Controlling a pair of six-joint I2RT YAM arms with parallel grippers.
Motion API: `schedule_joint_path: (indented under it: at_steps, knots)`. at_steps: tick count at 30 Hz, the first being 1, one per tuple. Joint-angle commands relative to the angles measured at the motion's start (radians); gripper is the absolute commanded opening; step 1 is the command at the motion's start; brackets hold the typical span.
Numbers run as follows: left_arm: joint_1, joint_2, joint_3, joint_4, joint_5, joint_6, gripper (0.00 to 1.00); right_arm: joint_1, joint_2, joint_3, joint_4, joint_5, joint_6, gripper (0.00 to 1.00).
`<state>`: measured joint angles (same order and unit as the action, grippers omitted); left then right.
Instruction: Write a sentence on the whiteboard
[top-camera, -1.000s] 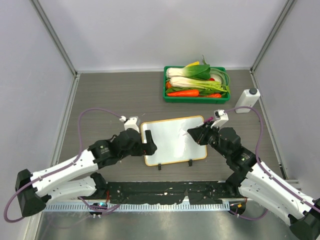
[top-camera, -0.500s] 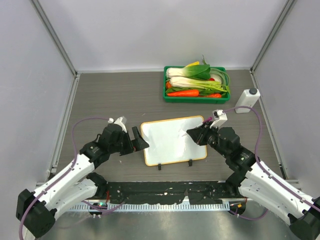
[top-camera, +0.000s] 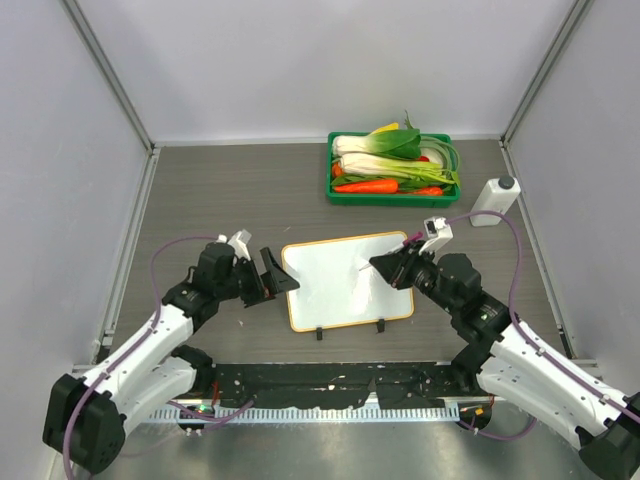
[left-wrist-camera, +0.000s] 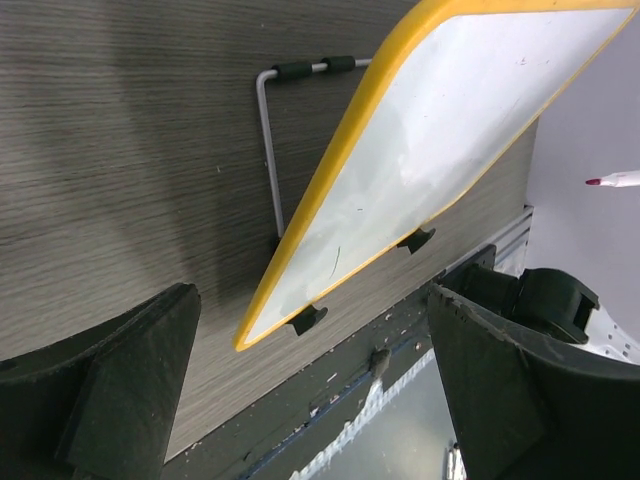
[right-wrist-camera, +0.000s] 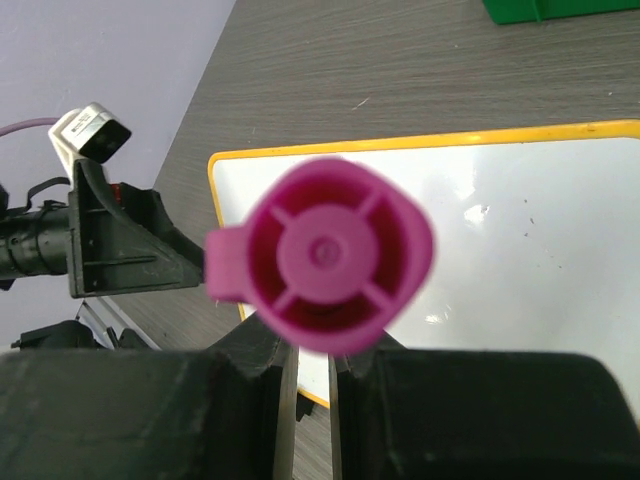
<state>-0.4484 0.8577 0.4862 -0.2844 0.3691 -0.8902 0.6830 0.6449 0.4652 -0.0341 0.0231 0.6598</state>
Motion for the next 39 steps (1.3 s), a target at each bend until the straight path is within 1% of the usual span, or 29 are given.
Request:
schedule_joint_path:
  at_steps: [1, 5, 9, 13, 16, 19, 23, 25, 26, 27, 28, 29, 31, 33, 37, 39]
  knots:
    - [0.019, 0.047, -0.038, 0.168, 0.099, -0.01, 0.99, -0.002, 0.015, 0.026, 0.086, -0.057, -0.002, 0.01]
    - [0.033, 0.093, -0.055, 0.255, 0.132, -0.001, 0.99, -0.002, 0.022, 0.032, 0.092, -0.064, -0.012, 0.01]
    - [0.062, 0.142, -0.055, 0.278, 0.152, 0.014, 0.98, -0.002, 0.051, 0.046, 0.102, -0.078, -0.017, 0.02]
    - [0.132, 0.167, -0.086, 0.395, 0.232, -0.009, 0.98, 0.003, 0.076, 0.069, 0.111, -0.057, -0.014, 0.02]
    - [0.178, 0.165, -0.106, 0.445, 0.287, -0.015, 0.98, 0.013, 0.091, 0.087, 0.118, -0.026, -0.02, 0.01]
    - [0.215, 0.155, -0.132, 0.507, 0.338, -0.023, 0.98, 0.029, 0.137, 0.11, 0.138, -0.026, -0.026, 0.01]
    - [0.226, 0.178, -0.152, 0.611, 0.343, -0.047, 0.97, 0.064, 0.208, 0.147, 0.184, -0.032, -0.054, 0.01]
    - [0.224, 0.196, -0.167, 0.666, 0.344, -0.044, 0.95, 0.09, 0.235, 0.177, 0.183, -0.026, -0.078, 0.02]
    - [0.226, 0.208, -0.176, 0.715, 0.349, -0.047, 0.95, 0.104, 0.243, 0.197, 0.181, 0.013, -0.092, 0.01]
    - [0.226, 0.225, -0.19, 0.759, 0.359, -0.053, 0.93, 0.111, 0.263, 0.205, 0.178, 0.018, -0.098, 0.02]
    - [0.224, 0.239, -0.202, 0.815, 0.373, -0.062, 0.9, 0.113, 0.269, 0.219, 0.177, 0.017, -0.101, 0.01]
    - [0.224, 0.257, -0.216, 0.864, 0.387, -0.073, 0.85, 0.116, 0.289, 0.228, 0.177, 0.014, -0.101, 0.01]
    - [0.226, 0.283, -0.245, 0.97, 0.413, -0.096, 0.82, 0.124, 0.306, 0.242, 0.181, 0.012, -0.101, 0.01]
    - [0.223, 0.297, -0.259, 1.01, 0.421, -0.09, 0.82, 0.131, 0.32, 0.243, 0.195, 0.017, -0.097, 0.01]
    - [0.224, 0.329, -0.259, 1.022, 0.418, -0.027, 0.81, 0.147, 0.358, 0.247, 0.22, 0.014, -0.094, 0.01]
    - [0.224, 0.354, -0.261, 1.074, 0.445, -0.016, 0.77, 0.158, 0.387, 0.262, 0.224, 0.015, -0.094, 0.01]
